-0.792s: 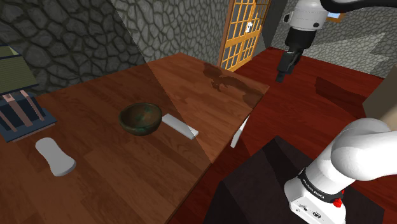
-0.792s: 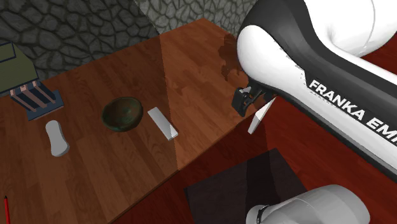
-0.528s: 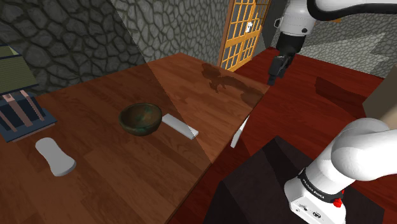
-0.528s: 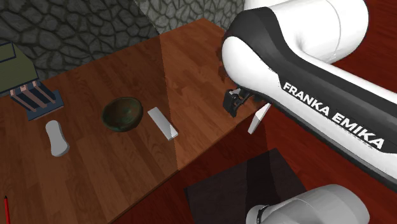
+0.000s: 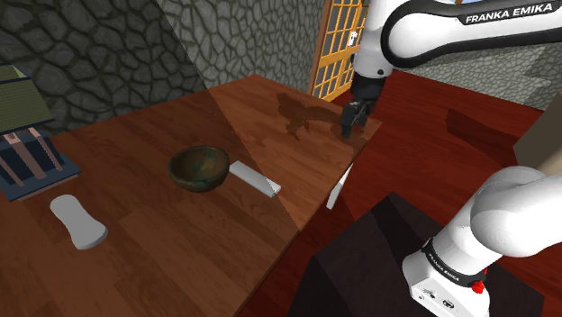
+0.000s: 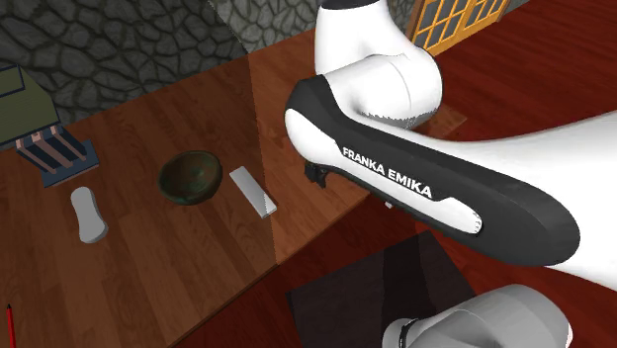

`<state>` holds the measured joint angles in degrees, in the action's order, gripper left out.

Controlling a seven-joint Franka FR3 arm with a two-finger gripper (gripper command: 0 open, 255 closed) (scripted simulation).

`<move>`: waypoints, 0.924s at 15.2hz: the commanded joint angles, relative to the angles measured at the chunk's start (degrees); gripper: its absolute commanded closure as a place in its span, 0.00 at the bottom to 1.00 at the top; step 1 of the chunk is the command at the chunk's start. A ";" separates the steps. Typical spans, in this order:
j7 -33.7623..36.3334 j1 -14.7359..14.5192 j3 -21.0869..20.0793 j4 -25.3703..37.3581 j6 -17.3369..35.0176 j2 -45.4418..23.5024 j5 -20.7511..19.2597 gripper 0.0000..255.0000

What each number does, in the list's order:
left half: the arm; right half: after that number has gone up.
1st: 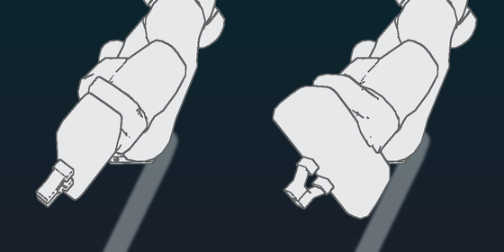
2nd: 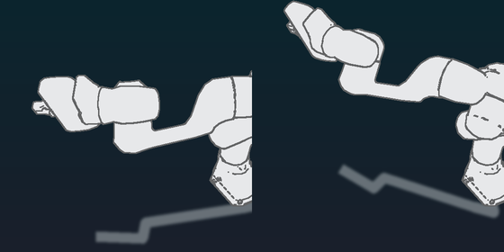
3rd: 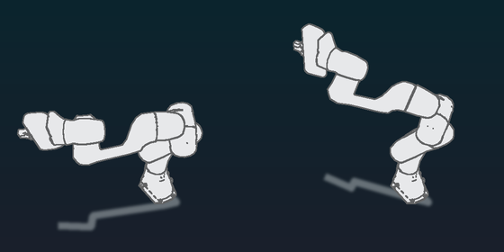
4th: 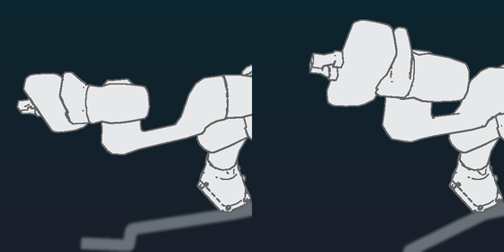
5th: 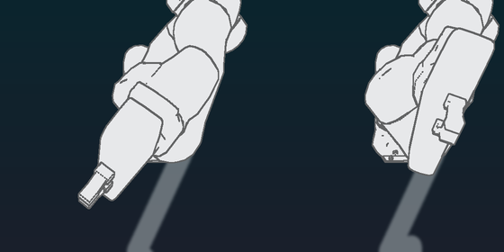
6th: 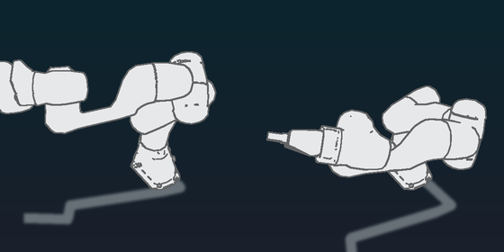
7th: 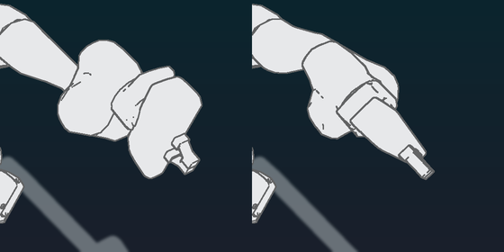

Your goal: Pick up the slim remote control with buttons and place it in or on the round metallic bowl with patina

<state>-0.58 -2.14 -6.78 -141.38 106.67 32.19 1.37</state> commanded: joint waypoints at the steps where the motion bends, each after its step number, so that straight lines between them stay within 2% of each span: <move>1: 1.46 -0.33 -1.23 0.72 3.48 -3.96 0.43 0.00; 8: 6.97 -1.22 -5.36 4.45 14.20 -17.93 0.21 0.00; 14: 12.51 -2.03 -8.02 10.66 21.22 -30.99 -2.66 0.00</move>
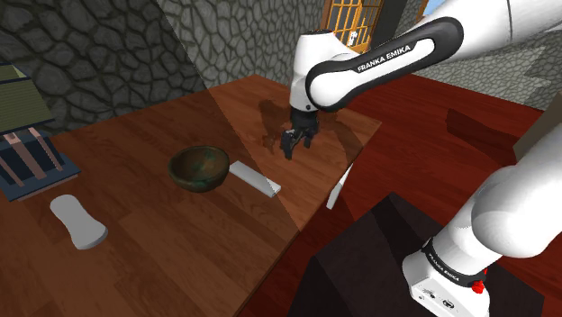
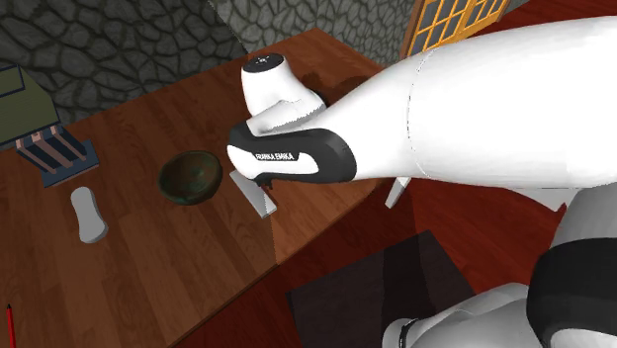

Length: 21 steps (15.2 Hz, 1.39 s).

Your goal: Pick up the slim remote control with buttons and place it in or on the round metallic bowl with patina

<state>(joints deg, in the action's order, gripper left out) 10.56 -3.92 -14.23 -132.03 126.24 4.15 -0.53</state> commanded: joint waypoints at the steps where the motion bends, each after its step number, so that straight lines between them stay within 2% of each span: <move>1: 2.36 -0.48 -0.85 2.61 2.56 -5.17 -1.45 0.00; 6: 7.20 -2.31 -1.37 10.20 6.02 -16.35 -5.38 0.00; 12: 11.56 -5.59 -0.49 21.00 7.65 -28.85 -9.31 0.00; 21: 12.54 -6.23 0.50 20.54 12.02 -32.87 -10.83 0.00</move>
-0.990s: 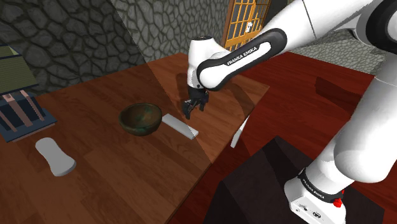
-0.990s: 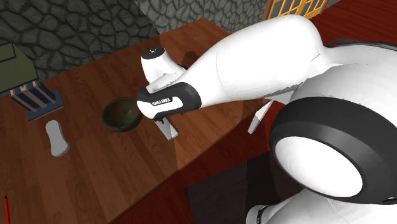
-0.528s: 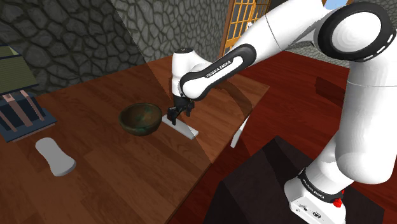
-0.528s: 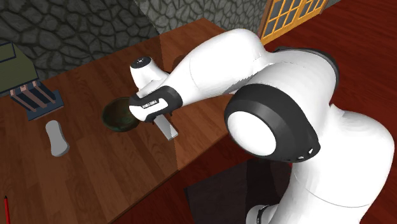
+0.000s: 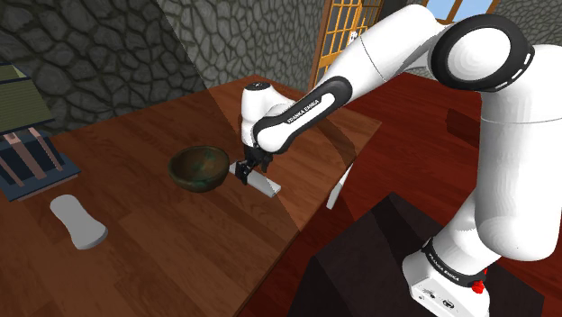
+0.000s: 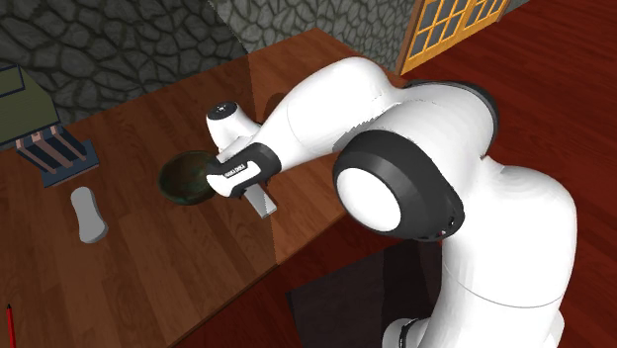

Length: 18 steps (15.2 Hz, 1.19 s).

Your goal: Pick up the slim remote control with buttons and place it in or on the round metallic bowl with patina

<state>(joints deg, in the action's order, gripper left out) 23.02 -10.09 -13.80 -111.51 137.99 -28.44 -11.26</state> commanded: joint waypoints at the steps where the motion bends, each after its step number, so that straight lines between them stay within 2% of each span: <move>1: 0.08 -0.06 0.07 0.02 0.28 -0.28 -0.11 0.00; 6: 0.08 -0.06 0.07 0.03 0.27 -0.28 -0.11 0.00; 7: 0.08 -0.06 0.07 0.02 0.28 -0.28 -0.10 1.00; 18: -0.20 0.14 -0.21 0.03 -0.83 0.85 0.31 1.00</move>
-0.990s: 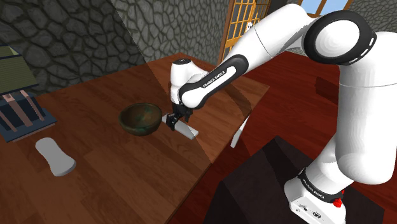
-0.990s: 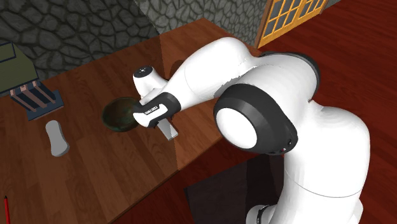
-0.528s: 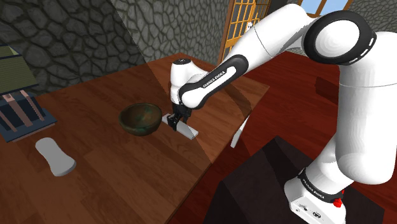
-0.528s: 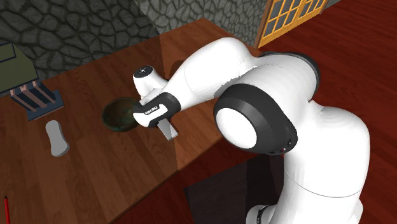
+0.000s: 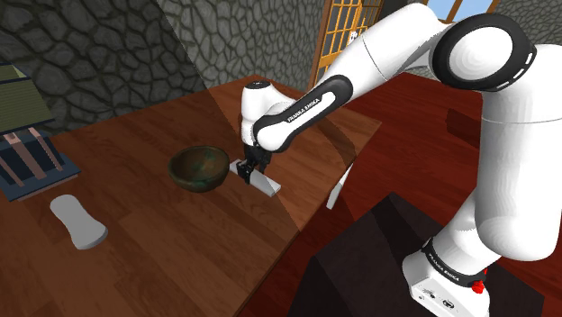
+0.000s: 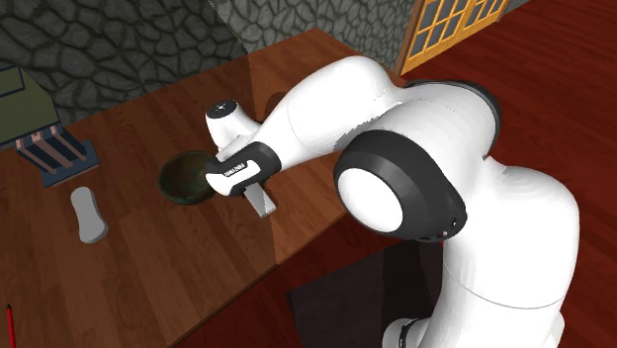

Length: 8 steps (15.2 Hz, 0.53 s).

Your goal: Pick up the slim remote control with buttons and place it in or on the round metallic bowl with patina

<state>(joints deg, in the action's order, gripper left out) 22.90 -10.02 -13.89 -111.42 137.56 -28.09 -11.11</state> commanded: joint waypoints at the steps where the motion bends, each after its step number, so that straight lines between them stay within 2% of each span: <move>1: -0.22 0.16 -0.25 -0.01 -0.97 1.04 0.36 1.00; 8: -1.19 0.75 -1.08 0.54 -5.06 4.68 1.78 1.00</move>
<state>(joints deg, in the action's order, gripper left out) 21.85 -9.33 -14.84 -111.08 133.20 -23.93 -9.56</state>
